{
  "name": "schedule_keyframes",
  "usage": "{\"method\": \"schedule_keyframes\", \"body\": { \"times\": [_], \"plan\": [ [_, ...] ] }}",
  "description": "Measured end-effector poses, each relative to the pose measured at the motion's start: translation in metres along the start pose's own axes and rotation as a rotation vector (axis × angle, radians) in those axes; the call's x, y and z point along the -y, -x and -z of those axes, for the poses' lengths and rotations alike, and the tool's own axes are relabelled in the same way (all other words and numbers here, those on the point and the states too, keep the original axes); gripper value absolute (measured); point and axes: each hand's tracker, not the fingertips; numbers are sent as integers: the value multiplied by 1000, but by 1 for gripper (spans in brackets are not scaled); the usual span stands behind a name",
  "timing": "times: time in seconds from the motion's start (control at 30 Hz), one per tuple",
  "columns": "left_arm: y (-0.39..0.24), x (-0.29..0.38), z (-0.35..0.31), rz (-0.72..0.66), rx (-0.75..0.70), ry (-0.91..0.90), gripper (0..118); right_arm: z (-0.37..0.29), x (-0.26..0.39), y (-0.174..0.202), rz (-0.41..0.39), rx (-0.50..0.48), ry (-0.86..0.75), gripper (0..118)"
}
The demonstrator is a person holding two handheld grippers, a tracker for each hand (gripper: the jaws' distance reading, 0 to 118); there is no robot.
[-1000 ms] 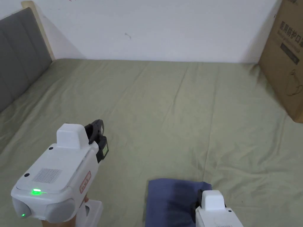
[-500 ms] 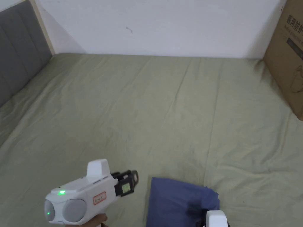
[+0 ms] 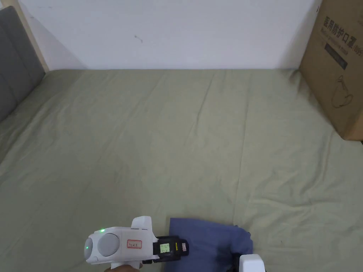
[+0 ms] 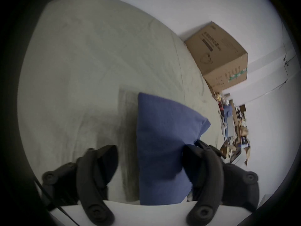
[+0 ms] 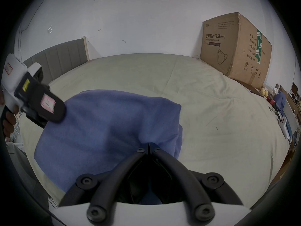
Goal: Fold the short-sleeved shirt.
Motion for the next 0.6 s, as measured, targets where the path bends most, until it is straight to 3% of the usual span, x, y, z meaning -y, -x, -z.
{"method": "schedule_keyframes", "body": {
  "times": [0.07,0.1,0.13,0.27,0.43,0.6],
  "plan": [
    [-2,0,5,25,12,10,74,0,0,0,6,-5,5,0],
    [-2,-1,6,31,14,13,63,0,0,0,6,-6,5,0],
    [-3,-2,7,26,55,21,42,0,0,0,7,-6,6,0],
    [-10,0,8,49,15,24,24,0,-3,-1,11,-13,11,0],
    [-26,-2,-10,107,-25,-12,19,-9,-23,-2,5,-28,16,0],
    [-14,-25,-52,137,-61,-66,18,-26,-60,2,-1,-27,-99,0]
  ]
}}
